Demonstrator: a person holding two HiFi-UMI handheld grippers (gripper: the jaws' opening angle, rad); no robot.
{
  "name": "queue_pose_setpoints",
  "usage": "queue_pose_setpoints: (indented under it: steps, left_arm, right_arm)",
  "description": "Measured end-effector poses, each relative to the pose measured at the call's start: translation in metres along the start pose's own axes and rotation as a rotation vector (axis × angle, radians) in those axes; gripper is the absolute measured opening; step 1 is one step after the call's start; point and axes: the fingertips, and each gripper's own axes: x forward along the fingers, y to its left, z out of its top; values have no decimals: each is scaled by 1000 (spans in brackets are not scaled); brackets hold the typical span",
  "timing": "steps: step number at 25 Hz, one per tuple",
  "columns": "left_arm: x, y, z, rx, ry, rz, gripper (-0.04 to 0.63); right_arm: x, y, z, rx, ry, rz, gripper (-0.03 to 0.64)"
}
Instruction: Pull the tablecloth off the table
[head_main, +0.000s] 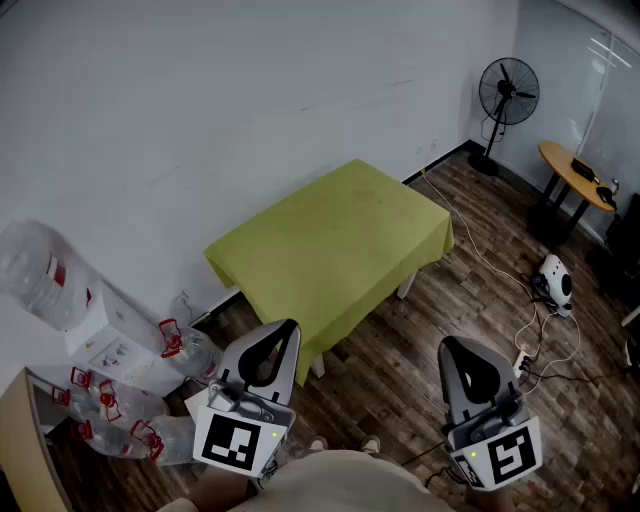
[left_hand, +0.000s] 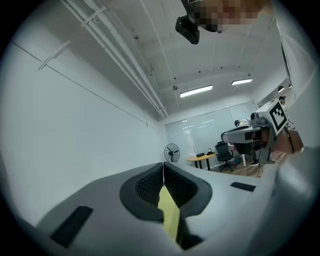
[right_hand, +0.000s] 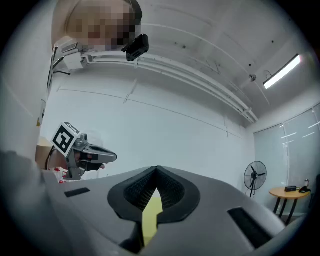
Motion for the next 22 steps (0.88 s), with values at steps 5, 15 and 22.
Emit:
queue_pose_setpoints:
  steps: [5,15,22]
  left_arm:
    - [10,-6,4,-15,0,8,23]
    - [16,-15,-2,28,-5,33,25]
    - [24,-30,-2,14,-3,74,204]
  right_arm:
    - [0,-18,-8,36,20,-19,26]
    - [-14,-44,-5,89,-60,-44,29]
    - [-33,-82,-9,118,-98,-120,281]
